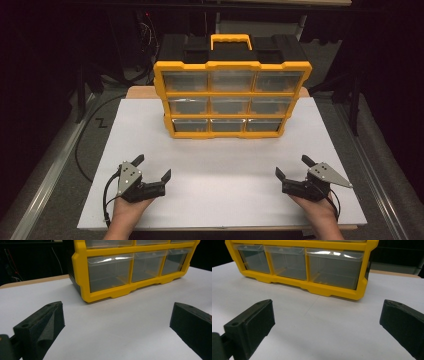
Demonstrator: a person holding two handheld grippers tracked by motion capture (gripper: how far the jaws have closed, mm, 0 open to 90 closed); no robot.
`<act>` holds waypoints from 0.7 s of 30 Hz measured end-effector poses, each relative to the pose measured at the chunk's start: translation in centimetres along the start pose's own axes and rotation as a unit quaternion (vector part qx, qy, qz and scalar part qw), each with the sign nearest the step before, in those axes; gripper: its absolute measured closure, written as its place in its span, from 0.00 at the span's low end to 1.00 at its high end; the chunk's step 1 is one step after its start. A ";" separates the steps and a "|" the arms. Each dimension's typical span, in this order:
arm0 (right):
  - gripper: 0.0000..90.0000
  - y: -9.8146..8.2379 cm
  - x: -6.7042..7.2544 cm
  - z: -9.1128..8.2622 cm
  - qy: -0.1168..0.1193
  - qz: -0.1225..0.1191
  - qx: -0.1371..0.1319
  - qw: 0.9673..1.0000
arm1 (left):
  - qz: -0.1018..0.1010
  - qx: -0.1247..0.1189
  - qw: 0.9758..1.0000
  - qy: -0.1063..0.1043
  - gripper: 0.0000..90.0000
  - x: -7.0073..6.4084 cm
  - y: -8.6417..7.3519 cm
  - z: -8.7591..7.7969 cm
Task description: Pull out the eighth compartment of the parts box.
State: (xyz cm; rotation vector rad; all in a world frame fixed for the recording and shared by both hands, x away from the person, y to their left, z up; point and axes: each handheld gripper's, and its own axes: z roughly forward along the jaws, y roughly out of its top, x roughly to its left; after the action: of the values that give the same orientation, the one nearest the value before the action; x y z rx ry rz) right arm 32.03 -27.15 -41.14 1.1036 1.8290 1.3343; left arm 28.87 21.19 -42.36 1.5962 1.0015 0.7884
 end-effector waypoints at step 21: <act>0.01 -0.3 0.0 0.0 0.043 -0.024 -0.005 0.999 | -0.002 0.002 1.000 -0.006 0.00 0.1 0.1 0.2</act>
State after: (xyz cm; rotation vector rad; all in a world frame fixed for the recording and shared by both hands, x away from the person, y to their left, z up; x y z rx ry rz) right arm 31.97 -27.20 -41.48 1.0054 1.8973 1.3806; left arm 29.17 21.18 -42.32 1.6002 0.9966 0.7739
